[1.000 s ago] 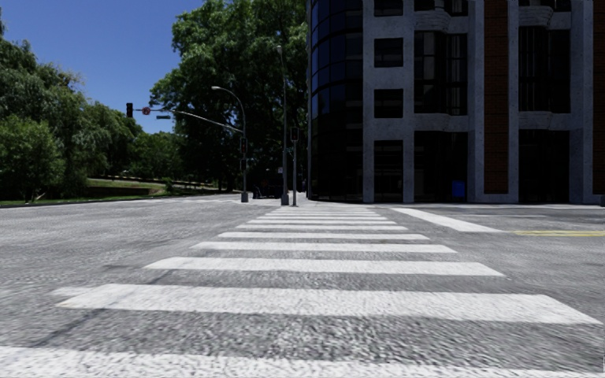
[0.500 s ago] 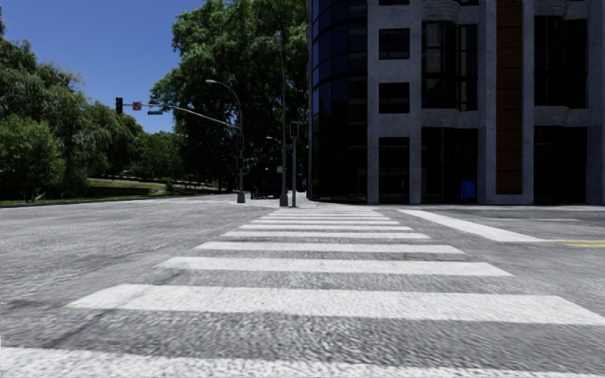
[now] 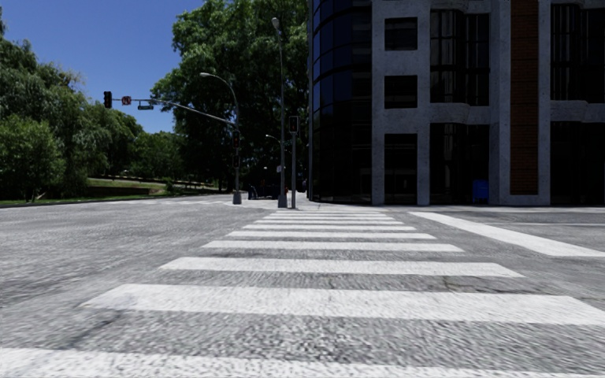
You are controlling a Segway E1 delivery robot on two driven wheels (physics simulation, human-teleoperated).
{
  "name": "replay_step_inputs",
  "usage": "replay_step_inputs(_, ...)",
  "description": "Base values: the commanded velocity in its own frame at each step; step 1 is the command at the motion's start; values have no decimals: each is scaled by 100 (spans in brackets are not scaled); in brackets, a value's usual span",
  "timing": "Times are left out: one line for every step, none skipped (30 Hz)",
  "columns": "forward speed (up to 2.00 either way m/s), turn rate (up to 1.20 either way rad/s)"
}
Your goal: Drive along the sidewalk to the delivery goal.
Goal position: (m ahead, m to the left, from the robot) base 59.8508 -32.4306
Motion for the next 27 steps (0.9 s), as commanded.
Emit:
replay_step_inputs(200,0)
replay_step_inputs(200,0)
replay_step_inputs(200,0)
replay_step_inputs(200,0)
replay_step_inputs(200,0)
replay_step_inputs(200,0)
replay_step_inputs(200,0)
replay_step_inputs(200,0)
replay_step_inputs(200,0)
replay_step_inputs(200,0)
replay_step_inputs(200,0)
replay_step_inputs(200,0)
replay_step_inputs(200,0)
replay_step_inputs(200,0)
replay_step_inputs(200,0)
replay_step_inputs(200,0)
replay_step_inputs(200,0)
replay_step_inputs(200,0)
replay_step_inputs(200,0)
replay_step_inputs(200,0)
replay_step_inputs(200,0)
replay_step_inputs(200,0)
replay_step_inputs(200,0)
replay_step_inputs(200,0)
replay_step_inputs(200,0)
replay_step_inputs(200,0)
replay_step_inputs(200,0)
